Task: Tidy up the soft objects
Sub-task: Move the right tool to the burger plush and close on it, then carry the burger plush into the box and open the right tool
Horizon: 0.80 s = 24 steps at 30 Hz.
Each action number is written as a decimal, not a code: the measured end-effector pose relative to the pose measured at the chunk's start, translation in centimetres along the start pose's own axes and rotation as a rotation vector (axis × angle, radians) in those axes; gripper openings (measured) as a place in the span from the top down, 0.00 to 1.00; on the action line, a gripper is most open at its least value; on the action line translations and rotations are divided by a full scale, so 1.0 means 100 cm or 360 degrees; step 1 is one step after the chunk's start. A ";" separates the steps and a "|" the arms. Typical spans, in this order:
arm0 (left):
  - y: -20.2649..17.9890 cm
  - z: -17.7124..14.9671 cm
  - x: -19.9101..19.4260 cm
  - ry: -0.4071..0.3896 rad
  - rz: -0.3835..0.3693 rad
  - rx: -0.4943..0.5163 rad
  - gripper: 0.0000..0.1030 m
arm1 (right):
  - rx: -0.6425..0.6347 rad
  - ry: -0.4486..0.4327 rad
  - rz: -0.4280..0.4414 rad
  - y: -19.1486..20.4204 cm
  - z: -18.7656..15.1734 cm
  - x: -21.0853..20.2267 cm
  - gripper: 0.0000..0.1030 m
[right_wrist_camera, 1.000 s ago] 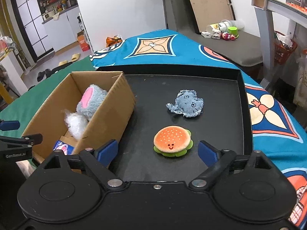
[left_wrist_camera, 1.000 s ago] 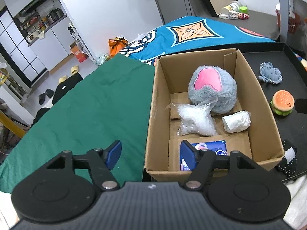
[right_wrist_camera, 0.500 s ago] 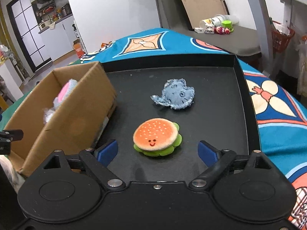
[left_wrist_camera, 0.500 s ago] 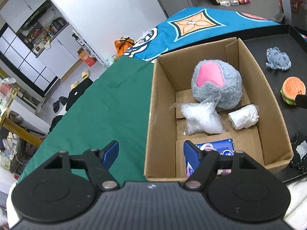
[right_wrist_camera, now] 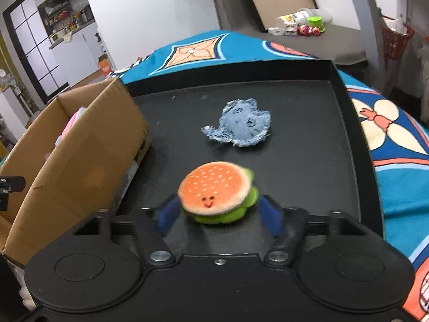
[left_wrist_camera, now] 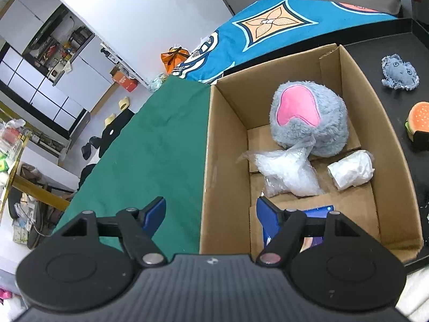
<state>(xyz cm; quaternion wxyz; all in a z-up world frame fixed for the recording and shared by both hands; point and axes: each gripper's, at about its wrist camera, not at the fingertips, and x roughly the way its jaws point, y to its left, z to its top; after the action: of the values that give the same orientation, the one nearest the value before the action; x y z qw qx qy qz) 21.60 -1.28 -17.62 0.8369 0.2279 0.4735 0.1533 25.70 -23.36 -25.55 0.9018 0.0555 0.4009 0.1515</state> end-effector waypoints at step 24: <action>0.022 0.002 -0.006 -0.0096 -0.0290 0.0081 0.29 | 0.0126 -0.0009 -0.0013 -0.006 0.005 -0.027 0.62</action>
<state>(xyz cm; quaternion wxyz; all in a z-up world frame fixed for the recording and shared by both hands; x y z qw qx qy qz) 21.39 0.31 -15.95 0.8551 0.2096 0.4707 0.0577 24.49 -24.82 -23.45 0.9007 0.0900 0.4043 0.1315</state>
